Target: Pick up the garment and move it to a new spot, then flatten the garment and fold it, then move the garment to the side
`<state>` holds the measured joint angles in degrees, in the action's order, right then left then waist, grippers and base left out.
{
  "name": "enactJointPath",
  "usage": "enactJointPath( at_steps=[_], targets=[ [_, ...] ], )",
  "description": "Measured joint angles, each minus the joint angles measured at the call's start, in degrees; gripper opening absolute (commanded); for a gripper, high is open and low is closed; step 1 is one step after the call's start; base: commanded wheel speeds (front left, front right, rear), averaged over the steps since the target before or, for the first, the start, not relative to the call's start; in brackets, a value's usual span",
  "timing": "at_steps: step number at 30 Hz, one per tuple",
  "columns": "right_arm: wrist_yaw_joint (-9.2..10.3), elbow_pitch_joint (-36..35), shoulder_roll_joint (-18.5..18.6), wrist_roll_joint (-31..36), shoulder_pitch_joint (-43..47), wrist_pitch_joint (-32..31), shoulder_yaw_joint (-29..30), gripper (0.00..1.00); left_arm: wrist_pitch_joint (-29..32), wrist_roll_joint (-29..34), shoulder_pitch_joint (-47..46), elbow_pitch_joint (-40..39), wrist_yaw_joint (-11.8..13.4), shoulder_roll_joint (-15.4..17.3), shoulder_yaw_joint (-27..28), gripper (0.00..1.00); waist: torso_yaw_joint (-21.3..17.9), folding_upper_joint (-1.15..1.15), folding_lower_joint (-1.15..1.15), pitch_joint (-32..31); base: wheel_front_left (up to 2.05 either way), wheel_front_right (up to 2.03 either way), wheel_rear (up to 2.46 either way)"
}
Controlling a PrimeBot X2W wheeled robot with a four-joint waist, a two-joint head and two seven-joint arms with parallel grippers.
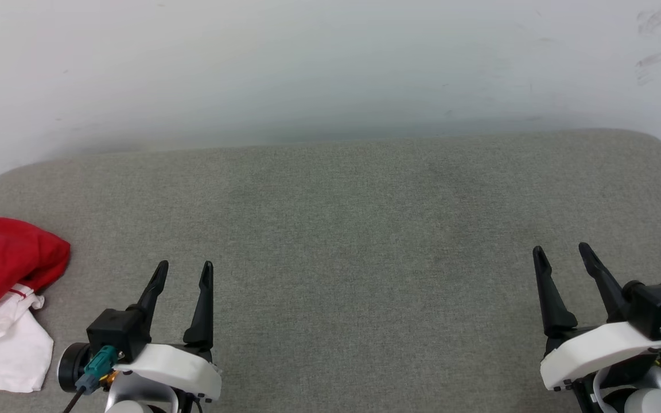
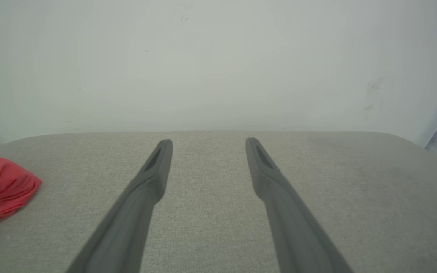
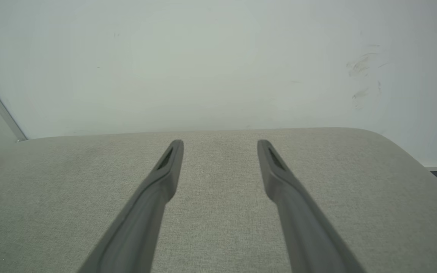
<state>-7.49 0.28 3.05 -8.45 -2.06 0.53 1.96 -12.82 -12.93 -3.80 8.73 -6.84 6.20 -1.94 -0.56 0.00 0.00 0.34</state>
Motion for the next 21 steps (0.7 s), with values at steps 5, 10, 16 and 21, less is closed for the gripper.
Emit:
enactJointPath(
  at_steps=[5, 10, 16, 21],
  targets=[
    [0.00, -0.01, -0.02, 0.55, 0.01, 0.00, 0.04, 1.00, -0.52, 1.78, 0.01, 0.57, -0.05, -0.34, 0.04, 1.00, -0.01, 0.00, 0.00, 0.04, 0.00, 0.00, 0.00],
    [0.00, 0.21, -0.02, 1.00, 0.01, 0.01, -0.31, 1.00, -1.00, 3.23, 0.08, 1.45, -0.20, -0.74, 0.25, 1.00, -0.12, 0.00, 0.00, 0.05, 0.00, 0.00, 0.00],
    [0.00, 0.41, -0.03, 2.40, -0.01, 0.19, -0.45, 1.00, -1.58, 5.26, 0.08, 2.24, -0.22, -0.99, 0.32, 1.00, -0.16, 0.00, 0.00, 0.02, 0.00, 0.00, 0.00],
    [-0.01, 0.55, -0.03, 3.85, -0.02, 0.52, -0.51, 1.00, -2.09, 6.87, 0.07, 2.67, -0.31, -1.21, 0.54, 1.00, -0.05, 0.00, 0.00, 0.12, 0.00, 0.00, 0.00]
  ],
)
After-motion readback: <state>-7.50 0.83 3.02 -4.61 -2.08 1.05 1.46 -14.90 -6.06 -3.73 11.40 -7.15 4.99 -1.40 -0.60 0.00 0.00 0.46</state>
